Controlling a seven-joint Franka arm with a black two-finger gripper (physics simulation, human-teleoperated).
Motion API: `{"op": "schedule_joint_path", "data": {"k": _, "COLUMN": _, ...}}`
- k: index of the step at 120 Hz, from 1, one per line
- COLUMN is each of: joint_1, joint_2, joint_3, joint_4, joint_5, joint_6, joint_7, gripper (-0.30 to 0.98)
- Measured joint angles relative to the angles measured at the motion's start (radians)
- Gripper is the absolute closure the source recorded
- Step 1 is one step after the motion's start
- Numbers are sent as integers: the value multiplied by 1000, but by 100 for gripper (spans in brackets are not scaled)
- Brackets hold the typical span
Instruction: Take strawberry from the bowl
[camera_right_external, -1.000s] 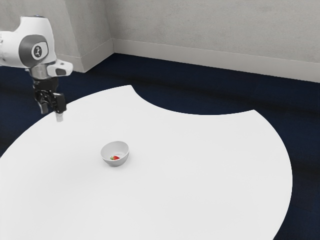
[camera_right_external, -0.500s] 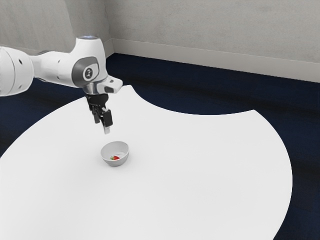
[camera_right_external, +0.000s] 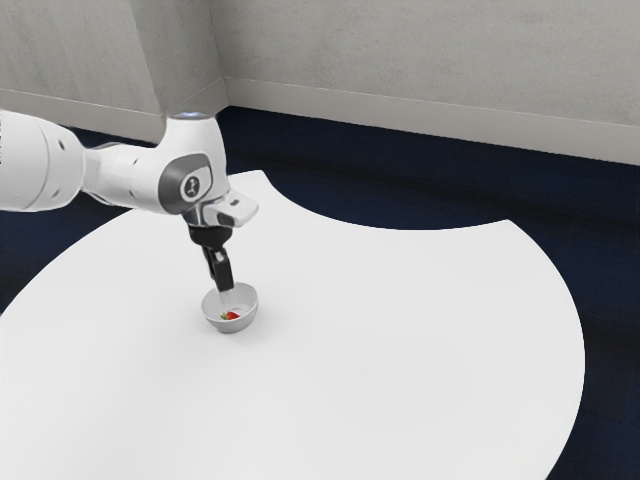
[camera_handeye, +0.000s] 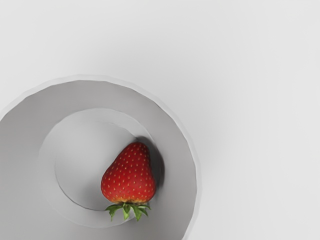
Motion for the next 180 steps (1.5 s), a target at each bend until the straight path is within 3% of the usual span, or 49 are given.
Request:
{"op": "schedule_joint_path", "data": {"k": 31, "joint_1": -1, "joint_2": 15, "joint_3": 0, "joint_4": -31, "joint_5": -52, "joint_6": 74, "joint_7": 56, "gripper": 4}}
{"op": "schedule_joint_path", "data": {"k": 54, "joint_1": -5, "joint_2": 8, "joint_3": 0, "joint_4": -44, "joint_5": -61, "joint_6": 97, "joint_7": 83, "gripper": 18}}
{"op": "schedule_joint_path", "data": {"k": 77, "joint_1": -6, "joint_2": 5, "joint_3": 0, "joint_4": -58, "joint_5": -80, "joint_6": 106, "joint_7": 103, "gripper": 25}}
{"op": "schedule_joint_path", "data": {"k": 180, "joint_1": 27, "joint_2": 95, "joint_3": 8, "joint_4": 9, "joint_5": -100, "joint_6": 126, "joint_7": 200, "gripper": 33}}
